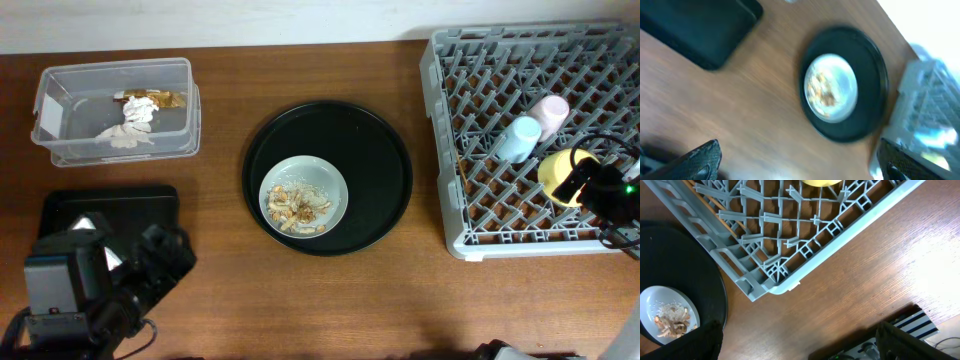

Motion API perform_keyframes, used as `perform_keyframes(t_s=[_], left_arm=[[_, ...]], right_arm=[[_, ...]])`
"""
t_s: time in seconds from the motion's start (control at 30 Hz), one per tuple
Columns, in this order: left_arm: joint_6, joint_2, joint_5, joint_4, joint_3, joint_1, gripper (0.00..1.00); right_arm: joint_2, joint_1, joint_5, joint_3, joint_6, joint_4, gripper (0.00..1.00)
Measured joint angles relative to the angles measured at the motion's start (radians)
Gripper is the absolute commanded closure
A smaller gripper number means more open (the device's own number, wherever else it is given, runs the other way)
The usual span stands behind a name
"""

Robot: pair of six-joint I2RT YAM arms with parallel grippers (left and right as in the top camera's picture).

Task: Sort waste into correct bins and load items into the dishwasher rack
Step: 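Reach the left gripper to the white plate of food scraps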

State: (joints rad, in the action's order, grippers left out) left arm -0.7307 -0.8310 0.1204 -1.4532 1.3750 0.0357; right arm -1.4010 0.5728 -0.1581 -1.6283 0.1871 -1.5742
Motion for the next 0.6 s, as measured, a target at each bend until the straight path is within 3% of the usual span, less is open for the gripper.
perform_keyframes(t_s=[0.13,0.23,0.33,0.47,0.6], left_arm=[[0.014,0.0,0.098,-0.023,0.0,0.0,0.01],[0.14,-0.013,0.282,0.066,0.0,0.0,0.01],[0.19,-0.054,0.355,0.085,0.001,-0.03,0.01],[0.225,-0.204,0.385,0.155,0.003,-0.222,0.01],[0.213,-0.354,0.236,0.189,0.068,-0.465,0.01]], right_arm=[[0.0,0.0,0.0,0.0,0.001,0.001,0.02],[0.0,0.0,0.0,0.0,0.001,0.0,0.02],[0.0,0.0,0.0,0.0,0.0,0.0,0.02],[-0.001,0.0,0.001,0.0,0.0,0.001,0.02],[-0.001,0.0,0.003,0.0,0.0,0.0,0.02]])
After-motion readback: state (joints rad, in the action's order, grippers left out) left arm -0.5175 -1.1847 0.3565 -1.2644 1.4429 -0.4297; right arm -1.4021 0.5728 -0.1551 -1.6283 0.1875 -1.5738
